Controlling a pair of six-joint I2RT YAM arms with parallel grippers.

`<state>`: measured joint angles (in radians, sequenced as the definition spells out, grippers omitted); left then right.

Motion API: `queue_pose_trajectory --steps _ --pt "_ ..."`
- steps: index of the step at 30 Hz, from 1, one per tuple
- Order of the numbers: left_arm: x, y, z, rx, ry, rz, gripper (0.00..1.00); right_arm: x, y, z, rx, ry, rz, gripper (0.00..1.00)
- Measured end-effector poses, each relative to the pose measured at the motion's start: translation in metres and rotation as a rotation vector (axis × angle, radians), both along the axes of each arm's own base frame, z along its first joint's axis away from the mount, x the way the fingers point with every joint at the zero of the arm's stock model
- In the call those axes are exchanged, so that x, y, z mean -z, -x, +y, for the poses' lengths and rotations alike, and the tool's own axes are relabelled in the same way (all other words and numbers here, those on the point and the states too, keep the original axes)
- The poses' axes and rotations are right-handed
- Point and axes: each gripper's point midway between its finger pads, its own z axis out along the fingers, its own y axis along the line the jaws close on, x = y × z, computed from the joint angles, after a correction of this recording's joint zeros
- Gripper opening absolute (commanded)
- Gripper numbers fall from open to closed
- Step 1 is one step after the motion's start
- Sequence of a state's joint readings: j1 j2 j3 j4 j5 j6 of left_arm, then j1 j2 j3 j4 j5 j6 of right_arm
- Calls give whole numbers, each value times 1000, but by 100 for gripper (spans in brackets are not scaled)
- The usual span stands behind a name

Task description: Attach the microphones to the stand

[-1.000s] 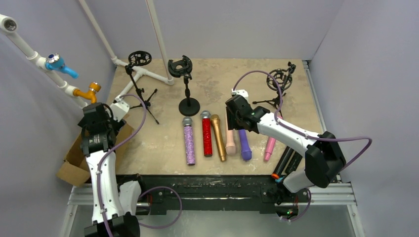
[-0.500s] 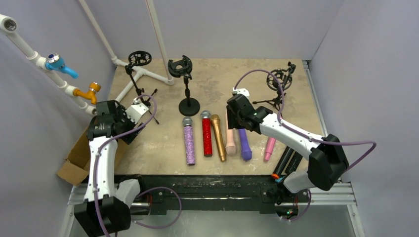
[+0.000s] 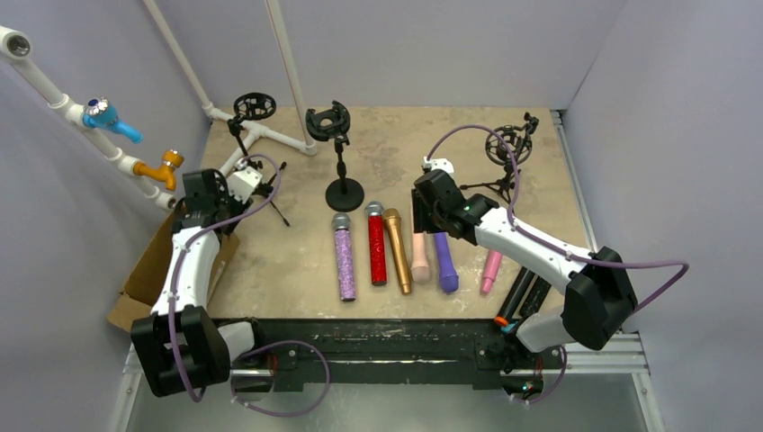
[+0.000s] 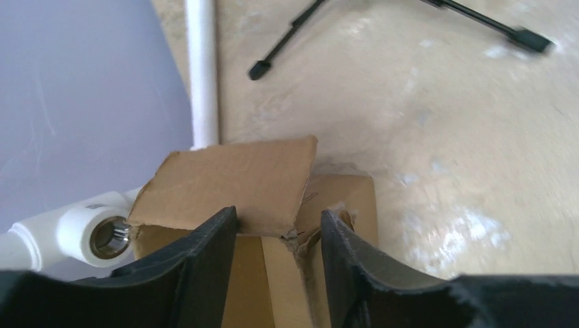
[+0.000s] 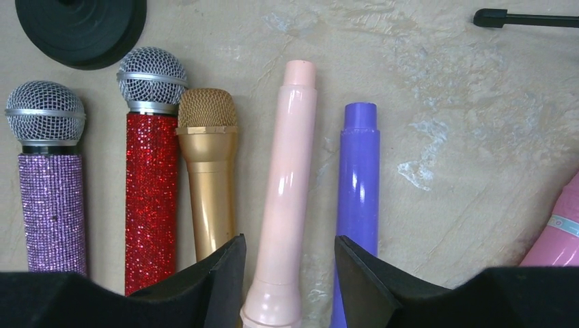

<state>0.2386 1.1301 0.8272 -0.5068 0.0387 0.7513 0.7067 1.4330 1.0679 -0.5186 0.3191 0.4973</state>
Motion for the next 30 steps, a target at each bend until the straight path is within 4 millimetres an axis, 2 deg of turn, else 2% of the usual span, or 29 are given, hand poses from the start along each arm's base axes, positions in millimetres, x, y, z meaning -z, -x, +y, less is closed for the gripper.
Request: queue_pose_trajectory --steps 3,5,7,10,13,17,20,24,27,30 --pt "1 -13 15 -96 -30 -27 44 -1 -2 2 0 -7 -8 54" --pt "1 -14 16 -135 -7 -29 52 -2 -2 2 0 -8 -9 54" --pt "-1 -11 10 -161 49 -34 60 -1 -2 2 0 -8 -9 54" --pt "-10 1 -10 -165 162 -47 69 -1 -2 2 0 -7 -9 55" --pt "-36 6 -37 -139 290 -95 74 -2 -2 2 0 -8 -10 55" --pt "-89 -4 -59 -134 428 -240 78 -8 -5 4 -1 -18 -22 56" --pt "-119 -15 -60 -176 487 -344 80 -12 -8 7 -1 -28 -33 56" --pt "-142 -37 -56 -226 506 -432 81 -13 -8 7 -1 -30 -36 56" --pt "-152 -62 -54 -243 496 -457 81 -13 -8 7 -1 -30 -36 55" --pt "-153 -90 -42 -289 460 -469 80 -13 -8 7 -2 -31 -37 55"
